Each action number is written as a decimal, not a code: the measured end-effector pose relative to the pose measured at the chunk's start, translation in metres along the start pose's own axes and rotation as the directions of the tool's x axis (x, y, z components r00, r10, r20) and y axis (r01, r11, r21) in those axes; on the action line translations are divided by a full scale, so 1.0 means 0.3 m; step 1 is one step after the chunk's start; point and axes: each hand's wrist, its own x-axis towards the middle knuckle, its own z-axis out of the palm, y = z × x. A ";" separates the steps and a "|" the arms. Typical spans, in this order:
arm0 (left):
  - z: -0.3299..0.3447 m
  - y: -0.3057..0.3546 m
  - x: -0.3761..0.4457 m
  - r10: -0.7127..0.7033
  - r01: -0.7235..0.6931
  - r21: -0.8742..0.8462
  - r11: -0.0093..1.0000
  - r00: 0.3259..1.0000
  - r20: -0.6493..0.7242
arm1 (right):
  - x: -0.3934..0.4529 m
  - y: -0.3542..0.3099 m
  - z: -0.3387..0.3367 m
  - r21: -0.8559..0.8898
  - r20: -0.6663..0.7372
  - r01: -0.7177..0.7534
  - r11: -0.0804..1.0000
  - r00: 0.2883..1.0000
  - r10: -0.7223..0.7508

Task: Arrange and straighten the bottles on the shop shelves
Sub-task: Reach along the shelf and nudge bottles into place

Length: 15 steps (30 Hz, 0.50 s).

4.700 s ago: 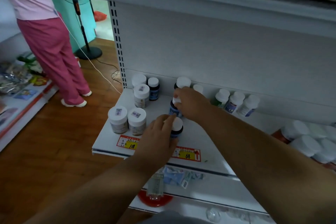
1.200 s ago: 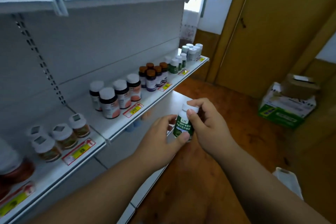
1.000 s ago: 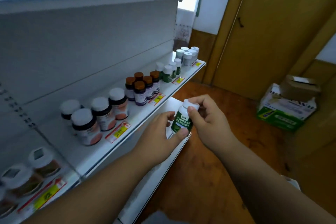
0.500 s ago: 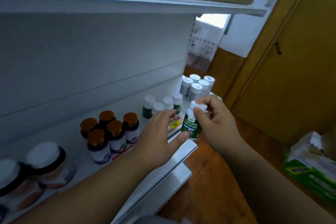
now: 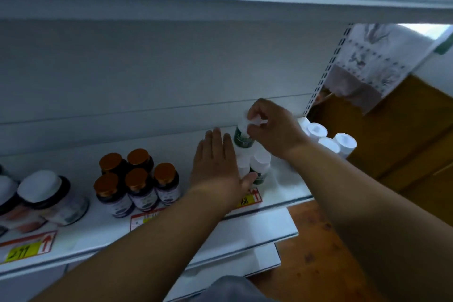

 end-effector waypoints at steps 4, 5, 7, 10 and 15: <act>0.046 0.017 0.025 -0.109 0.104 0.075 0.992 0.992 0.060 | 0.060 0.074 0.050 -0.006 0.239 0.024 1.000 0.971 -0.022; 0.059 0.018 0.025 -0.121 0.116 0.089 0.989 0.991 0.060 | 0.070 0.086 0.064 0.001 0.292 0.045 0.999 0.955 -0.044; 0.075 0.018 0.030 -0.139 0.133 0.107 0.985 0.989 0.046 | 0.090 0.104 0.091 0.024 0.394 0.093 0.995 0.914 -0.095; 0.090 0.010 0.035 -0.135 0.132 0.122 0.984 0.991 0.017 | 0.106 0.123 0.118 0.013 0.492 0.186 0.982 0.854 -0.168; 0.090 0.006 0.035 -0.129 0.126 0.128 0.984 0.991 0.019 | 0.124 0.142 0.126 -0.009 0.528 0.239 0.971 0.826 -0.198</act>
